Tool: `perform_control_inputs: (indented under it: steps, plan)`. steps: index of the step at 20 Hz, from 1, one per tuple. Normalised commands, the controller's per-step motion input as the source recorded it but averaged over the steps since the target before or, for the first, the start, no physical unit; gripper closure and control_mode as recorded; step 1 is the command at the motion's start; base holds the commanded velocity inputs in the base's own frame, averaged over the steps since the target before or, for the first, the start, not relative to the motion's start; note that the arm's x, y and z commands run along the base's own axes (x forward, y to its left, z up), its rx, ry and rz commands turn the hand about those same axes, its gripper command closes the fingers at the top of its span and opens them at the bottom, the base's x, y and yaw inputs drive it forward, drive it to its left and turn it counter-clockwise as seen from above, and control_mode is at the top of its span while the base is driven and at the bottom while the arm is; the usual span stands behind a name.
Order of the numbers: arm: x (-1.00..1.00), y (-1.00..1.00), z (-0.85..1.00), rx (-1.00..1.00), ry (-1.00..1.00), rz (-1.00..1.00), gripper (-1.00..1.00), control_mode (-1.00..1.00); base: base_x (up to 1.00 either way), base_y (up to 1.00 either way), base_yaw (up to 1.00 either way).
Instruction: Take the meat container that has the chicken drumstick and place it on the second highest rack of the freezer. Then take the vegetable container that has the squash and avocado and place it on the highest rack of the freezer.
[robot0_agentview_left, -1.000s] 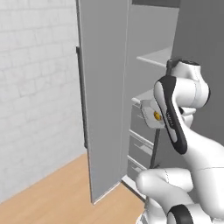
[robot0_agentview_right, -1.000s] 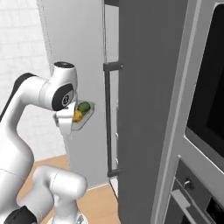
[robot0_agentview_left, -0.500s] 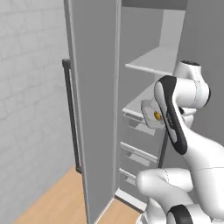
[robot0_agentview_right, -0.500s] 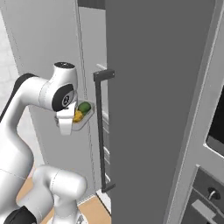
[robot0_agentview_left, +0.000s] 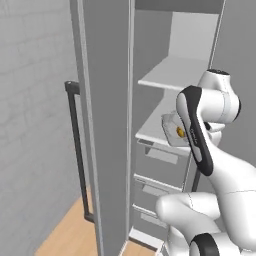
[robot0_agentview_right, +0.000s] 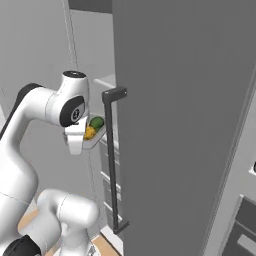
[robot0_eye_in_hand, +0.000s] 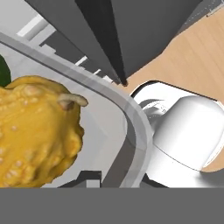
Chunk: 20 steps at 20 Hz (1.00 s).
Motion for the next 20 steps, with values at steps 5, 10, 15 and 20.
perform_control_inputs:
  steps: [5, 10, 15, 20]
  plan:
    - [0.00, 0.00, 0.00, 0.00, 0.00, 0.00, 1.00, 1.00, 0.50, 0.22, -0.32]
    - [0.00, 0.00, 0.00, 0.00, 0.00, 0.00, 1.00, 1.00, 0.34, 0.31, -0.32]
    - [0.00, 0.00, 0.00, 0.00, 0.00, 0.00, 1.00, 1.00, 0.40, 0.31, -0.36]
    - [0.00, 0.00, 0.00, 0.00, 0.00, 0.00, 1.00, 1.00, 0.49, 0.46, -0.34]
